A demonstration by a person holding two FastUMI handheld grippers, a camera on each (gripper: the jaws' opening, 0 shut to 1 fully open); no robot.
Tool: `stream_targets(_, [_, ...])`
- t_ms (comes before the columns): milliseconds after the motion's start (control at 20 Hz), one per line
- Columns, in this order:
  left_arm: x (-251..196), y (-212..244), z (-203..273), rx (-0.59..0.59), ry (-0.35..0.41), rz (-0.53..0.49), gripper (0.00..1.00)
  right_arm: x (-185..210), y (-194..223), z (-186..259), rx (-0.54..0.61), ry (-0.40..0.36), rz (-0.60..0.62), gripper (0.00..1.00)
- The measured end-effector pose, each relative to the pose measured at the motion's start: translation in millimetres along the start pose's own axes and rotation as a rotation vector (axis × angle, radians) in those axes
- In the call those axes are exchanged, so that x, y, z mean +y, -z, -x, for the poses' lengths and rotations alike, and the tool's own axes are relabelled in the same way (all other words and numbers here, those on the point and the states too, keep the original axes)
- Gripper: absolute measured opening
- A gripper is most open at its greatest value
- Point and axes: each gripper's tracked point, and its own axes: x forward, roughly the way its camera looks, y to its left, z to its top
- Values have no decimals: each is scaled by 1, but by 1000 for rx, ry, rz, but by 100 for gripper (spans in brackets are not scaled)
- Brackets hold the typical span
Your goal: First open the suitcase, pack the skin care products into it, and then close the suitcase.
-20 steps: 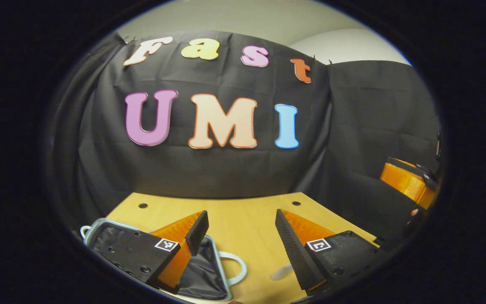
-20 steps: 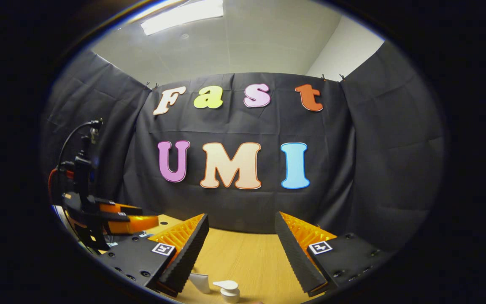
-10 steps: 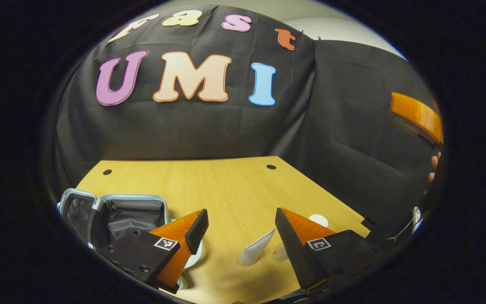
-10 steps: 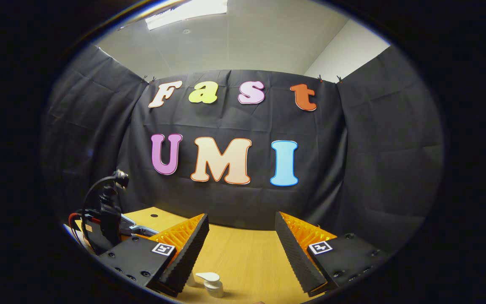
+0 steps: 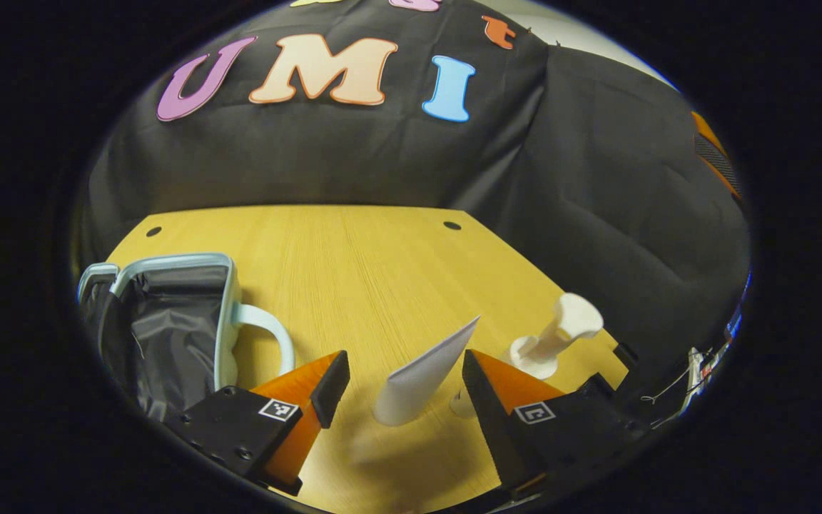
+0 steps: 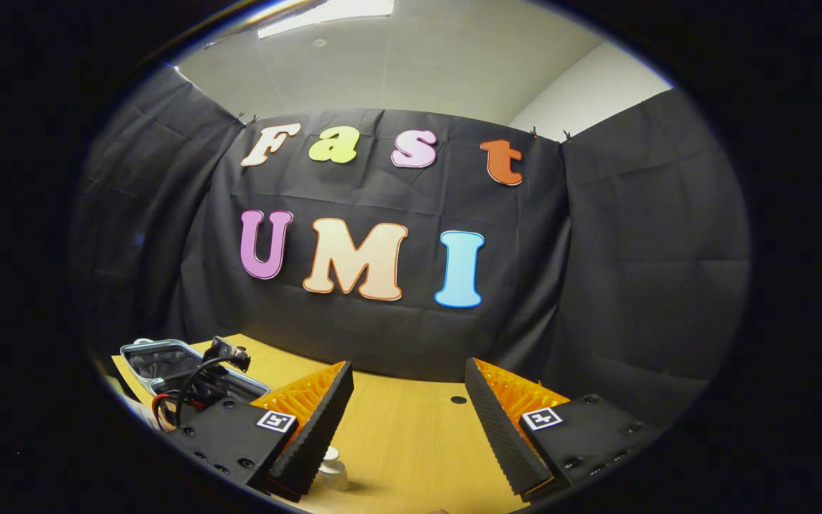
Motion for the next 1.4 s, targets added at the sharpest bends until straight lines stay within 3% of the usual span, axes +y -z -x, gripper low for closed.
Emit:
stream_targets(100, [2, 10, -5, 26, 8, 12, 83, 1, 2, 0, 6, -3, 10, 99])
stream_targets(200, [9, 11, -9, 20, -33, -3, 55, 4, 4, -1, 11, -8, 16, 99])
stream_targets(300, [6, 13, -5, 37, -18, 11, 34, 9, 5, -4, 13, -18, 13, 99])
stream_targets(400, [0, 6, -1, 39, 7, 26, 28, 16, 9, -8, 15, -33, -1, 99])
stream_targets(750, [10, -49, 50, -19, -17, -5, 24, 64, 46, -37, 72, -124, -70, 99])
stream_targets(1000, [33, -86, 91, -95, -71, -4, 24, 98, 105, -48, 161, -182, -55, 99])
stream_targets(1200, [53, -98, 118, -121, -136, -16, 27, 111, 156, -51, 250, -195, -65, 99])
stream_targets(1400, [64, -102, 138, -134, -171, -14, 24, 118, 204, -51, 340, -206, -51, 99])
